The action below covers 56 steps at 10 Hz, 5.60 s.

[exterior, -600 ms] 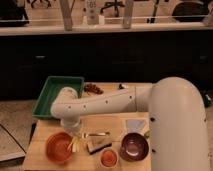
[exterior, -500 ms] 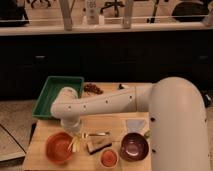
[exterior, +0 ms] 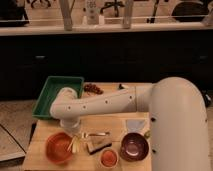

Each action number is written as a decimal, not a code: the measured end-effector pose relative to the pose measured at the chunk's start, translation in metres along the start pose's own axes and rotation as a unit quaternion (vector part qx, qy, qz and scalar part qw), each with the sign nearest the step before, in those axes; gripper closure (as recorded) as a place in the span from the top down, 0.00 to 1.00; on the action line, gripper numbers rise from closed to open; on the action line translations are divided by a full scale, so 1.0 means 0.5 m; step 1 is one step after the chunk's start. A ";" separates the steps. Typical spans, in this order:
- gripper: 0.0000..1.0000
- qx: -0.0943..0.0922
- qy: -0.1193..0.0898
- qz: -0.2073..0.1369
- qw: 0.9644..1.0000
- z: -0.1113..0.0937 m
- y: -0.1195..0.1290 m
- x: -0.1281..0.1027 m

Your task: Place banana in red bowl

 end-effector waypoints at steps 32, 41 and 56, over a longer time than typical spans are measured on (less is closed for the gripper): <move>0.80 0.047 0.000 -0.114 0.992 -0.016 -0.158 -0.064; 0.80 0.055 -0.001 -0.111 0.992 -0.026 -0.159 -0.058; 0.80 0.055 -0.002 -0.111 0.992 -0.024 -0.157 -0.057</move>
